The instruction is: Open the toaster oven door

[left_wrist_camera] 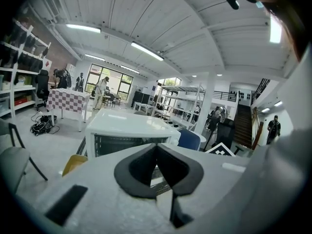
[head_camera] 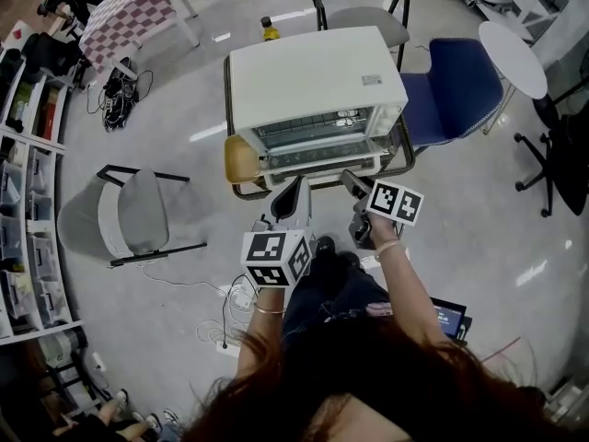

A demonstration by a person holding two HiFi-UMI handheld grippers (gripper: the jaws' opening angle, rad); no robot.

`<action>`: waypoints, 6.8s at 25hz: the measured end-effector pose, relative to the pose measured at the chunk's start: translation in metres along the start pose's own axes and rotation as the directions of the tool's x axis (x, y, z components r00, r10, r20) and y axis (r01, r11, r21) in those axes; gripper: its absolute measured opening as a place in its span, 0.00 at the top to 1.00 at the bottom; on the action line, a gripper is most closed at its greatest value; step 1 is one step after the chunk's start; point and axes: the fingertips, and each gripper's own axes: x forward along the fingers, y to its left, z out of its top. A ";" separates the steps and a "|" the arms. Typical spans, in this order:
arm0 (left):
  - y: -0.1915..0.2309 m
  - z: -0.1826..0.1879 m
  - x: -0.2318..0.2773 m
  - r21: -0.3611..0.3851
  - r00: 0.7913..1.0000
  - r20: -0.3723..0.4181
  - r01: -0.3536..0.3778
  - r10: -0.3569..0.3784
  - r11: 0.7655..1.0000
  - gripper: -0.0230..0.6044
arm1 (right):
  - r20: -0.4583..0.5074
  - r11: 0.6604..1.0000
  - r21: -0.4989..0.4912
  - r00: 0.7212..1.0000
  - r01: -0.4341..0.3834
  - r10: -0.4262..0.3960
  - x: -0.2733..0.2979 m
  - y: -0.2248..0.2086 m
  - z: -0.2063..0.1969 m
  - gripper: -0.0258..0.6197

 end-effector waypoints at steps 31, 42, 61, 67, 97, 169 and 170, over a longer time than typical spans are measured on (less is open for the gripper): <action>0.004 -0.048 -0.012 -0.011 0.996 0.035 -0.086 0.087 0.996 0.94 | -0.127 0.997 0.000 0.989 0.076 -0.075 -0.006 -0.048 -0.060 0.66; 0.007 -0.070 -0.005 -0.008 0.994 0.035 -0.099 0.099 0.995 0.94 | -0.145 0.997 -0.006 0.987 0.073 -0.073 -0.004 -0.059 -0.073 0.66; 0.016 -0.111 0.001 -0.009 0.993 0.043 -0.112 0.112 0.994 0.94 | -0.154 0.997 -0.019 0.985 0.081 -0.083 0.008 -0.089 -0.099 0.66; 0.016 -0.121 0.004 -0.015 0.992 0.047 -0.112 0.113 0.994 0.94 | -0.167 0.996 -0.022 0.982 0.083 -0.085 0.012 -0.097 -0.107 0.66; 0.045 -0.182 0.020 0.019 0.992 -0.002 -0.125 0.125 0.992 0.94 | -0.196 0.993 -0.062 0.974 0.105 -0.115 0.041 -0.144 -0.139 0.67; 0.042 -0.205 0.032 0.024 0.983 -0.047 -0.175 0.175 0.984 0.94 | -0.261 0.966 -0.246 0.955 0.077 -0.143 0.037 -0.182 -0.162 0.77; 0.040 -0.203 0.032 0.026 0.984 -0.047 -0.173 0.174 0.985 0.94 | -0.266 0.962 -0.265 0.954 0.067 -0.139 0.034 -0.180 -0.162 0.77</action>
